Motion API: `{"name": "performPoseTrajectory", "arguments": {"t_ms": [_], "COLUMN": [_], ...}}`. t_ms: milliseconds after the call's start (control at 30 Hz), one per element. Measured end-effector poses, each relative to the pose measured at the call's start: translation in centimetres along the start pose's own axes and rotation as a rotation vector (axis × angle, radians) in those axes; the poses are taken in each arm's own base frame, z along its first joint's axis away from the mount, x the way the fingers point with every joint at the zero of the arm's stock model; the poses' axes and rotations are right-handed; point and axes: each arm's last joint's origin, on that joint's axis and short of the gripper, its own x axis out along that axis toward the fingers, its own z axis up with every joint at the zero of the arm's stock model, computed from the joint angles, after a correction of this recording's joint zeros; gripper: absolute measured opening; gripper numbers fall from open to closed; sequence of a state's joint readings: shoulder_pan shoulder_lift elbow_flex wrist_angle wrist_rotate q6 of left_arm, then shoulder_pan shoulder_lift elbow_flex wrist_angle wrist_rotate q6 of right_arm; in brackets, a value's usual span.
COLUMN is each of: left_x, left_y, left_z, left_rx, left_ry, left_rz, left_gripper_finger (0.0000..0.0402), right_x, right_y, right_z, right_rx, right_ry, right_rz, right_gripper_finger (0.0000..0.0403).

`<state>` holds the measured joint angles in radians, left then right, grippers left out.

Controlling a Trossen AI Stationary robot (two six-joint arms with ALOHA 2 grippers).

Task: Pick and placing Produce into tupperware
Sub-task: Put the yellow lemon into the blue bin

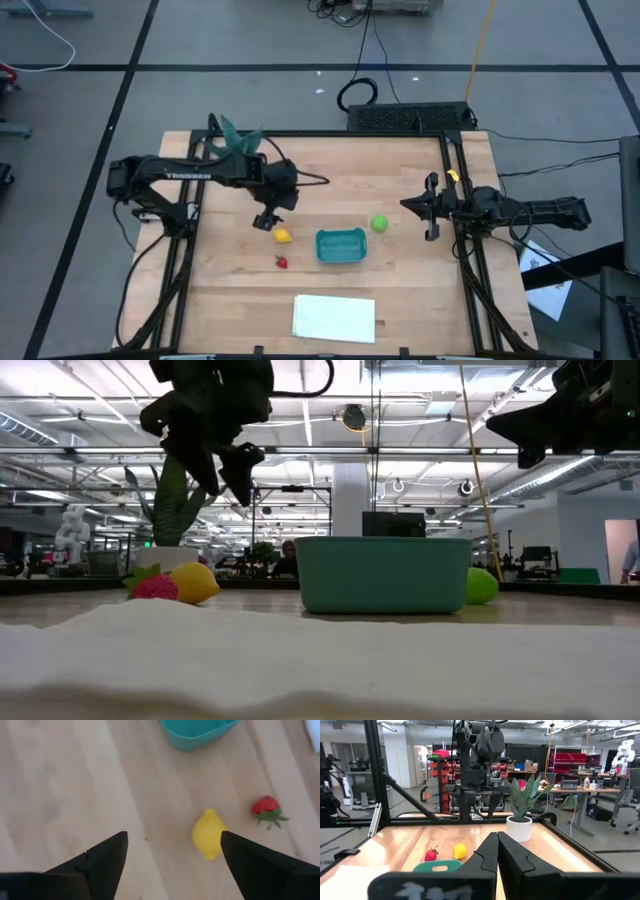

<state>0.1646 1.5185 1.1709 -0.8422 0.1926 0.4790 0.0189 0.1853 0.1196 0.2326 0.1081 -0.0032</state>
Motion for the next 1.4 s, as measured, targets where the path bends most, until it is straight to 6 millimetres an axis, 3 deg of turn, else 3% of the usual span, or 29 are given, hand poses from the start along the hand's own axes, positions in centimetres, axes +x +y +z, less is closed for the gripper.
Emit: {"name": "performPoseTrajectory", "arguments": {"t_ms": [300, 500, 733, 1133, 1400], "left_x": [2.6, 4.0, 4.3, 4.5, 6.1], "left_y": [-0.8, -1.9, -3.4, -3.3, -3.1], "left_z": [0.2, 0.6, 1.2, 1.1, 0.9], "left_rx": [-0.053, 0.026, 0.105, 0.131, 0.124], "left_ry": [0.085, 0.127, 0.123, 0.122, 0.171], "left_rz": [-0.101, -0.144, -0.162, -0.140, -0.163], "left_gripper_finger": [0.0307, 0.0307, 0.0308, 0.0308, 0.0308], "right_x": [0.1, 0.1, 0.1, 0.1, 0.1], "right_y": [0.0, 0.0, 0.0, 0.0, 0.0], "right_z": [-0.1, -0.2, -0.1, -0.1, -0.2], "right_rx": [-0.002, -0.002, -0.002, -0.002, -0.002], "right_ry": [0.015, 0.016, 0.016, 0.016, 0.016], "right_rz": [0.000, 0.000, 0.000, 0.000, 0.000], "right_gripper_finger": [0.0000, 0.0000, 0.0000, 0.0000, 0.0000]}}
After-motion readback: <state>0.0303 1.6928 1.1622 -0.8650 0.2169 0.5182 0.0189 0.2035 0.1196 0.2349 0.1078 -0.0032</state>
